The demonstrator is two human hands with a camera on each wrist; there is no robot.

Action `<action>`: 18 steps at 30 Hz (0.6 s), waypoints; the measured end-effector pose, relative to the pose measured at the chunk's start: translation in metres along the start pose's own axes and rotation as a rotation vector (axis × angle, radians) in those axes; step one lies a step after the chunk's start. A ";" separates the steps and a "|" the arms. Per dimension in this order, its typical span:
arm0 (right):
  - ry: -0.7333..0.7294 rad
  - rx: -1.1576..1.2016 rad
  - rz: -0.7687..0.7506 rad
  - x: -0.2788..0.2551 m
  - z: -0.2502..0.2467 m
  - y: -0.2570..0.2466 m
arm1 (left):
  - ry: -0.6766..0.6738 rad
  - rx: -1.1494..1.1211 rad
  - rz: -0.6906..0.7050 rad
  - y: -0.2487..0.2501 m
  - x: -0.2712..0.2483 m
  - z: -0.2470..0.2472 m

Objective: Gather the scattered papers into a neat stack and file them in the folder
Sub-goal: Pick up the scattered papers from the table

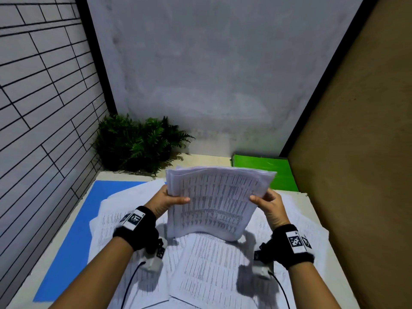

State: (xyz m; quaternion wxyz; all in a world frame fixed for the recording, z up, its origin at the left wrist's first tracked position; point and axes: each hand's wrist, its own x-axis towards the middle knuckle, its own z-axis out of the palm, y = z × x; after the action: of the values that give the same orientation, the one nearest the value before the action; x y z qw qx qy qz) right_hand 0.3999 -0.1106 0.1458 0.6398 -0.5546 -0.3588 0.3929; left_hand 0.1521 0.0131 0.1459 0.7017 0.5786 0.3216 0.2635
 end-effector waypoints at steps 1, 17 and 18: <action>-0.006 -0.010 0.014 0.001 0.003 0.003 | -0.012 0.012 -0.009 -0.001 0.001 0.002; -0.027 -0.062 0.131 -0.003 0.020 0.020 | -0.009 0.053 -0.024 -0.004 -0.010 0.006; 0.021 -0.071 0.104 -0.005 0.022 0.018 | 0.015 0.042 -0.017 -0.002 -0.010 0.006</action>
State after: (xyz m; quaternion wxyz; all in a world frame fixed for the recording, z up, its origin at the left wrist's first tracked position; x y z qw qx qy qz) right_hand 0.3765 -0.1043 0.1309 0.6022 -0.5988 -0.3364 0.4070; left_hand 0.1498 0.0015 0.1460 0.6890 0.5886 0.3372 0.2550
